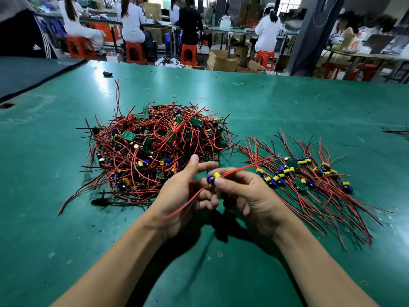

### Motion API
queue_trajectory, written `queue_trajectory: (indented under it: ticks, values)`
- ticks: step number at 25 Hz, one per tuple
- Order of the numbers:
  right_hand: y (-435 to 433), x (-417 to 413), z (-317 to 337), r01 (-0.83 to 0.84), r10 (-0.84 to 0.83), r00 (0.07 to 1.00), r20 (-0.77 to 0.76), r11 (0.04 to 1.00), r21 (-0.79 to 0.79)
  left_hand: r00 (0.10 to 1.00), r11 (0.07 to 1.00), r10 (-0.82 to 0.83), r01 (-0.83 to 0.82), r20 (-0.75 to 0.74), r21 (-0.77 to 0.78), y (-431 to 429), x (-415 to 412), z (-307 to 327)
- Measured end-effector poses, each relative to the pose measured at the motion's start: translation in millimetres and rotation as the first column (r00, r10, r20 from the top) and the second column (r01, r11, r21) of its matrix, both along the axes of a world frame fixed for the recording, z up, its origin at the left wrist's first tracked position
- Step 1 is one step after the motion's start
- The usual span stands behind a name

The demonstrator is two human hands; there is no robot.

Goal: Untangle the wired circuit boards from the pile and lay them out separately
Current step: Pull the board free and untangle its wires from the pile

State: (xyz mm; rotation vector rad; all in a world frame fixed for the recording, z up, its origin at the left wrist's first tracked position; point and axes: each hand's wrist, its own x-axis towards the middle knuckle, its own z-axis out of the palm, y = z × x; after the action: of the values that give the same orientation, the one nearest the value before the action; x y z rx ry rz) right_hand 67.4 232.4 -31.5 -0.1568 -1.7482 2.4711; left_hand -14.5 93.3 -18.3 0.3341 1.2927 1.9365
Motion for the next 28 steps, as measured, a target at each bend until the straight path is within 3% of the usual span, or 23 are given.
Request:
queue_trajectory:
  ticks: [2, 5, 8, 10, 12, 16, 17, 18, 21, 25, 28]
  values:
    - [5.8, -1.7, 5.0, 0.103, -0.113, 0.990, -0.085, 0.989, -0.107, 0.996, 0.998, -0.032, 0.027, 0.082, 0.065, -1.5, 1.7, 2.3]
    - [9.2, -1.4, 8.1, 0.238, -0.263, 0.952, -0.159, 0.958, -0.158, 0.995, 0.999, -0.049, 0.048, -0.088, -0.015, -0.4, 12.8, 0.9]
    - [-0.3, 0.3, 6.0, 0.366, -0.348, 0.910, -0.225, 0.930, 0.043, 0.983, 1.000, -0.004, -0.001, -0.182, -0.023, 1.3, 21.5, 3.5]
    - [-5.6, 1.0, 4.0, 0.478, -0.391, 0.867, -0.310, 0.828, 0.293, 0.977, 0.998, 0.061, -0.066, -0.205, -0.018, 0.1, 21.9, 7.6]
    - [-7.3, 1.1, 0.8, 0.542, -0.397, 0.835, -0.380, 0.713, 0.445, 0.969, 0.992, 0.120, -0.123, -0.214, 0.001, -2.1, 19.0, 10.1]
    - [-6.0, 2.9, -0.6, 0.609, -0.270, 0.782, -0.561, 0.521, 0.598, 0.986, 0.987, 0.153, -0.149, -0.060, 0.057, -3.2, 10.5, 17.6]
    - [-6.0, 2.3, -0.8, 0.607, -0.245, 0.780, -0.575, 0.519, 0.602, 0.988, 0.984, 0.155, -0.153, -0.024, 0.088, -3.9, 8.5, 18.0]
    - [-5.8, 1.7, -1.1, 0.576, -0.247, 0.801, -0.546, 0.567, 0.589, 0.987, 0.980, 0.161, -0.159, -0.002, 0.122, -4.6, 7.2, 17.6]
    - [-3.6, -1.1, -0.9, 0.389, -0.287, 0.912, -0.294, 0.834, 0.391, 0.983, 0.972, 0.182, -0.181, 0.003, 0.150, -6.2, 6.2, 15.0]
    - [7.2, -0.8, 4.8, 0.260, -0.258, 0.965, -0.038, 0.945, 0.196, 0.969, 0.986, 0.157, -0.163, -0.193, -0.019, -2.4, 11.8, 7.2]
    - [4.4, 1.6, 1.7, 0.080, -0.094, 0.990, 0.105, 0.988, 0.131, 0.948, 0.991, 0.032, -0.071, -0.317, -0.113, 0.2, 21.0, 1.1]
